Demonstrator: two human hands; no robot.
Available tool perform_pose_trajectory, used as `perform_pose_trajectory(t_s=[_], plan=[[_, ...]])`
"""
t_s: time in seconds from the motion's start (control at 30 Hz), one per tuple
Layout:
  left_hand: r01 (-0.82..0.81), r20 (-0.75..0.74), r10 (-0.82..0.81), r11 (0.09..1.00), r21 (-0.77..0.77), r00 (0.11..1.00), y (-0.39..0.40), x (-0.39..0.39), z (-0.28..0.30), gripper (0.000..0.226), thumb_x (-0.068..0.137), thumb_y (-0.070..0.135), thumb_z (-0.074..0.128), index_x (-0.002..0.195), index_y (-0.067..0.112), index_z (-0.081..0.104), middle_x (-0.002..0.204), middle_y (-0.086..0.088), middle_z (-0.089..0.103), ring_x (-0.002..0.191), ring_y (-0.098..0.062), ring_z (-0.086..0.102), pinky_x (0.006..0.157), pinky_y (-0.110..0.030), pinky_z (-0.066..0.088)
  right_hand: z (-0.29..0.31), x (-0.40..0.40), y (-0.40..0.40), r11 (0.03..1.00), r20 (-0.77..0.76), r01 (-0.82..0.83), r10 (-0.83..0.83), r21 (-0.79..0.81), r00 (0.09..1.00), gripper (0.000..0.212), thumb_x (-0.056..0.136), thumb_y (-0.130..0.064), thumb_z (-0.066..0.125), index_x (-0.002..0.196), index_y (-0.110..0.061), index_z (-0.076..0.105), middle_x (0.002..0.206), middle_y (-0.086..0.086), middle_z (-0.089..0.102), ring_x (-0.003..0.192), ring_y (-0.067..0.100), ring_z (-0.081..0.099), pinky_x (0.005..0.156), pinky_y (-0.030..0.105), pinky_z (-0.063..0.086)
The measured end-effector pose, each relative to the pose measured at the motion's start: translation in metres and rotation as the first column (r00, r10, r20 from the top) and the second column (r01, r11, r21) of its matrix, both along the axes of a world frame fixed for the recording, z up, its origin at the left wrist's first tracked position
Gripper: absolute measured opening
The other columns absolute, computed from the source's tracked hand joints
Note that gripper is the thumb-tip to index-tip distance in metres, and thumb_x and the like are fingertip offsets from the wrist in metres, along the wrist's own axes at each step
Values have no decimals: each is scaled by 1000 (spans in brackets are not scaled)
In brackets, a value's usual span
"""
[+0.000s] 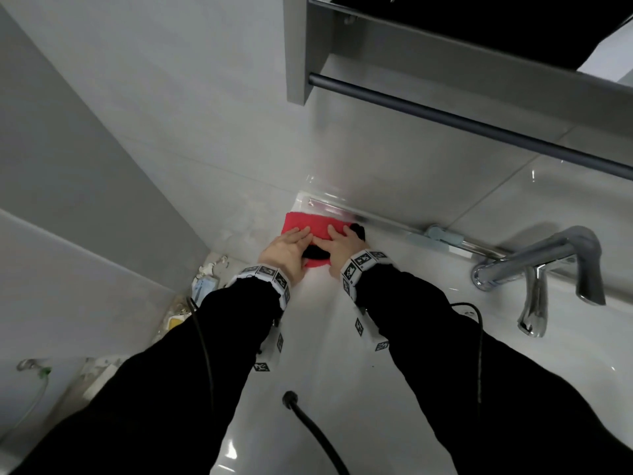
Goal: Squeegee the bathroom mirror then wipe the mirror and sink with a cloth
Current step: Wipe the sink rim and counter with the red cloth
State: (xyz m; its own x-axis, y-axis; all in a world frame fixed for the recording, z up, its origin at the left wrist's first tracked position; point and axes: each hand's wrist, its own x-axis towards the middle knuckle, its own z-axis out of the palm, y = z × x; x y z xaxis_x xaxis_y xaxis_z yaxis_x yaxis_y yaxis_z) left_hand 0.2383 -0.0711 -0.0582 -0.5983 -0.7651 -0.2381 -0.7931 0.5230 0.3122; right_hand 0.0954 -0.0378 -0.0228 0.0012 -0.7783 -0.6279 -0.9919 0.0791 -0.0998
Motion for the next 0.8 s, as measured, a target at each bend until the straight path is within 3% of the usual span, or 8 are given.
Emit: perform_pose_trajectory(t_s=[0.13, 0.23, 0.4, 0.57, 0.67, 0.8], plan=[[2, -44, -1, 1000, 11, 999, 19, 10, -1, 63, 91, 21, 50, 148, 15, 24, 157, 2, 20, 146, -13, 12, 114, -16, 0, 3, 5, 16, 1000, 38, 6, -7, 17, 999, 75, 91, -19, 52, 149, -40, 9, 160, 0, -2, 145, 33, -2, 116, 50, 20], [16, -93, -14, 1000, 27, 996, 30, 13, -1, 60, 91, 17, 51, 146, 14, 28, 156, 1, 21, 146, -14, 14, 114, -14, 3, 1, 10, 31, 985, 92, 171, -169, -13, 981, 57, 98, -29, 40, 149, -37, 16, 159, 2, 3, 145, 30, 2, 116, 47, 17], [138, -118, -131, 989, 52, 984, 40, 3, 1, 57, 94, 14, 48, 146, 11, 26, 157, -3, 17, 146, -16, 13, 114, -13, 2, -4, 5, 67, 961, 84, 216, -204, -171, 975, 46, 100, -24, 35, 143, -39, 33, 158, 2, 13, 142, 32, 11, 110, 50, 28], [237, -92, -231, 969, 66, 969, 43, -26, -2, 59, 96, 15, 44, 148, 12, 17, 158, -4, 8, 147, -17, 6, 115, -16, 2, -20, -22, 104, 942, -69, 197, -223, -271, 972, 60, 94, -19, 40, 149, -31, 16, 159, 6, 4, 146, 25, 4, 109, 49, 18], [256, -40, -254, 965, 52, 966, 41, -45, -5, 59, 98, 18, 40, 149, 14, 10, 159, -2, 3, 147, -16, 3, 114, -17, -2, -29, -36, 111, 960, -176, 163, -205, -229, 963, 66, 94, -32, 40, 150, -32, 5, 159, 4, -5, 146, 26, -5, 110, 58, 10], [283, 16, -285, 957, 60, 958, 32, -61, -4, 58, 100, 20, 36, 150, 14, 6, 159, -2, -1, 147, -17, -1, 115, -19, -4, -38, -45, 106, 964, -189, 148, -191, -220, 963, 85, 89, -50, 49, 151, -27, -5, 159, 8, -11, 146, 30, -12, 111, 62, -1]])
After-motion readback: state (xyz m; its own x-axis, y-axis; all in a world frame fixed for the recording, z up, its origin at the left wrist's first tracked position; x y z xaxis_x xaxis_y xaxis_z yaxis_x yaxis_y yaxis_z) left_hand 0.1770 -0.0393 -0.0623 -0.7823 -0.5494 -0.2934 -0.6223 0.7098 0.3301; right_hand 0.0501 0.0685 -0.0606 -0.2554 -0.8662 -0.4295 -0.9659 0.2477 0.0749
